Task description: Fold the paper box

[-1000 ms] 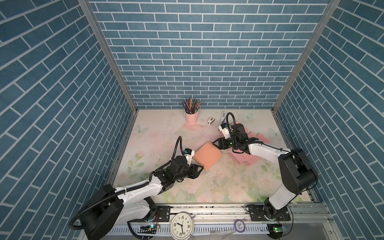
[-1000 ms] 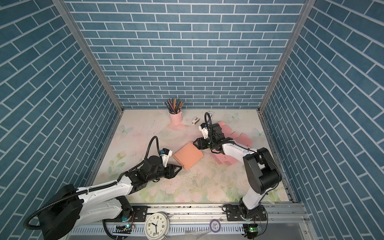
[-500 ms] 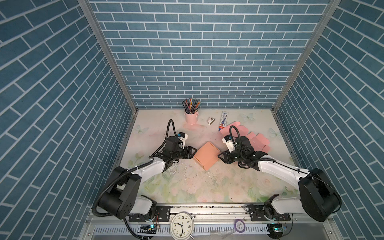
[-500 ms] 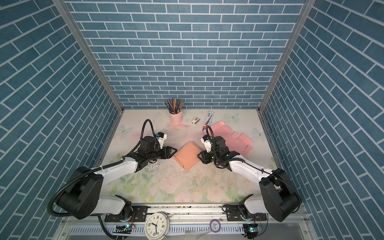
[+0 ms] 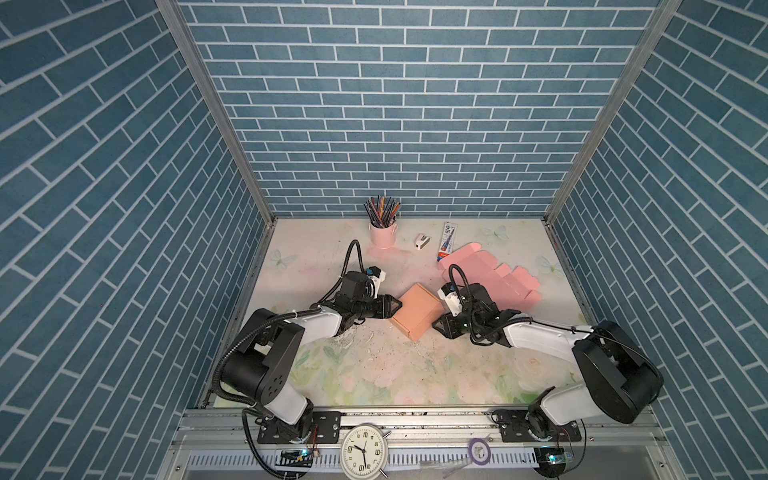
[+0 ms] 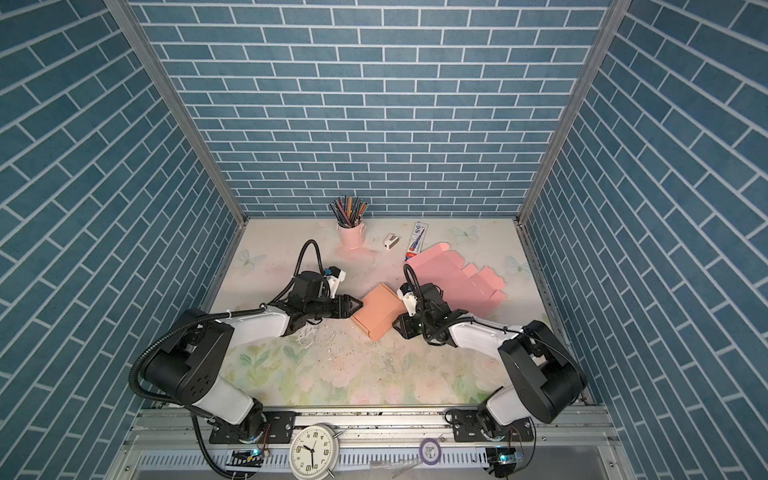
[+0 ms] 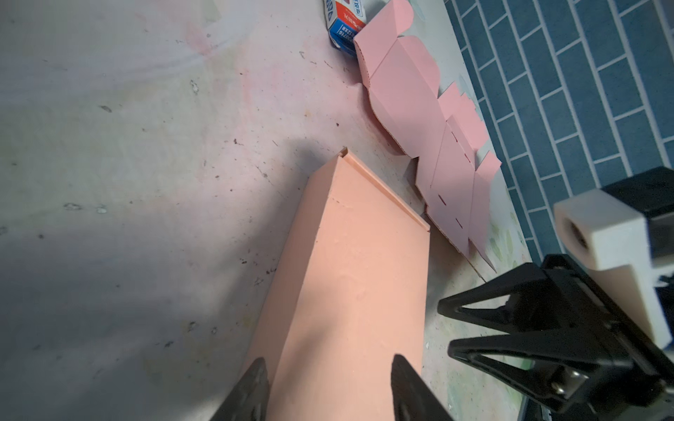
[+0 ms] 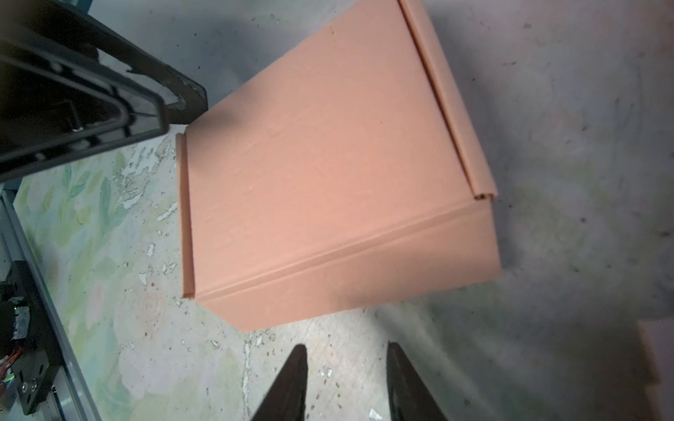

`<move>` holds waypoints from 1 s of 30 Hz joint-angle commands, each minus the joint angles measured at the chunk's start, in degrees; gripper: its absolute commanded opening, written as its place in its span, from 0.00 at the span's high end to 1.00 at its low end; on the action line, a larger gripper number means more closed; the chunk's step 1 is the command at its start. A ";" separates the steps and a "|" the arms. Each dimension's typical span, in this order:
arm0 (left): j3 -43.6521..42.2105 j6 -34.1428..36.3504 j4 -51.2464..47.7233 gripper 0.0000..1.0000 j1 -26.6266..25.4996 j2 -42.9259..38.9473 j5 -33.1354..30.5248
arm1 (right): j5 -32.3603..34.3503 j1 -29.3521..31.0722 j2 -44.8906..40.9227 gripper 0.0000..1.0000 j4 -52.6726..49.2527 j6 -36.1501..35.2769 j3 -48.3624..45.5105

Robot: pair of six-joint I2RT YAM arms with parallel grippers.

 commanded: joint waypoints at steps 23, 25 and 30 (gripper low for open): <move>-9.45 -2.71 2.01 0.48 -5.78 -7.68 -2.75 | -1.09 0.31 10.26 0.63 5.65 0.05 6.22; -10.06 -2.92 2.18 0.48 -5.87 -8.05 -2.73 | -1.27 0.87 10.65 0.63 5.82 0.14 6.52; -10.86 -3.87 3.40 0.48 -7.17 -8.64 -2.62 | -2.69 2.73 12.15 0.64 6.48 0.72 8.01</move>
